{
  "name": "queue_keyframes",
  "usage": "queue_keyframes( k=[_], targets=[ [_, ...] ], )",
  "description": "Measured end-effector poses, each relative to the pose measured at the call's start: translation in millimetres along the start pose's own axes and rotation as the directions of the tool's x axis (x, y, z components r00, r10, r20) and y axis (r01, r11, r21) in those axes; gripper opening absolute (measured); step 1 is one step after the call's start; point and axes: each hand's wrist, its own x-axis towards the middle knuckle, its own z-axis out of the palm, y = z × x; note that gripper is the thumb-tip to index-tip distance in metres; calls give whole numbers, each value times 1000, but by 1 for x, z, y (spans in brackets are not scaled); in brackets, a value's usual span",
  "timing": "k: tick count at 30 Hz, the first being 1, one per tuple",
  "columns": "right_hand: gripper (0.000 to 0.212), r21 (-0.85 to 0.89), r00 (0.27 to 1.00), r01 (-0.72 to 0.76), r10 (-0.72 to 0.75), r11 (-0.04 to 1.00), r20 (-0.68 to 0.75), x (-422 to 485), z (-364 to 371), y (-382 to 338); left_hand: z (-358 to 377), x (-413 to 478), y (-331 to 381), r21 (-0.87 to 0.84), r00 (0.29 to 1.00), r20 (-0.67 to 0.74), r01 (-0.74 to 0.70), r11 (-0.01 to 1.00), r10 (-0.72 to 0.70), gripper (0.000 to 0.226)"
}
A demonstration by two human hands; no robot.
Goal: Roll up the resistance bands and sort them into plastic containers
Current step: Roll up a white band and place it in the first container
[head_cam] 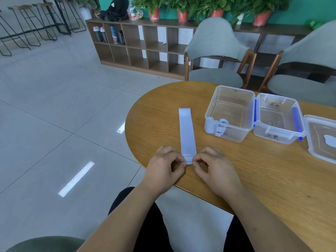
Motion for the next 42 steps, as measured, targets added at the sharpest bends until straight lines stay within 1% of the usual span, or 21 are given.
queue_keyframes(
  k=[7, 11, 13, 17, 21, 28, 32, 33, 36, 42],
  targets=[
    [6, 12, 1000, -15, 15, 1000, -18, -1, -1, -1, 2, 2, 0, -10, 999, 6, 36, 999, -36, 6],
    [4, -22, 1000, -11, 10, 1000, -26, 0, 1, -1, 1, 2, 1, -24, 999, -4, 37, 999, -37, 13],
    [2, -51, 999, -10, 8, 999, -31, 0, 2, -1, 1, 2, 1, -21, 1000, -5, 31, 999, -31, 12],
    [15, -89, 999, -14, 10, 996, -52, -2, 0, -3, 2, 1, 0, 20, 1000, -20, 13, 1000, -13, 5],
    [11, -103, 997, -23, 15, 994, -80, -2, 1, -1, 5, 0, -2, 27, 1000, -30, -5, 1000, 6, 8],
    [12, -149, 996, 31, -44, 988, -83, -2, 3, 1, 6, 0, -2, 15, 997, -66, -30, 999, 31, 4],
    [22, -124, 998, 8, -16, 992, -68, -2, 2, 1, 6, 0, -2, 15, 997, -66, -39, 999, 40, 4],
    [22, -109, 998, -3, -4, 994, -63, -2, 1, 0, 6, 0, -2, 15, 997, -67, -39, 999, 40, 4],
    [12, -106, 999, 0, -6, 994, -53, -2, -1, -2, 7, 1, -1, 18, 997, -69, -27, 999, 29, 4],
    [7, -121, 999, 3, -8, 993, -40, -1, -2, -3, 5, 0, -2, 2, 998, -60, -19, 1000, 19, 3]
  ],
)
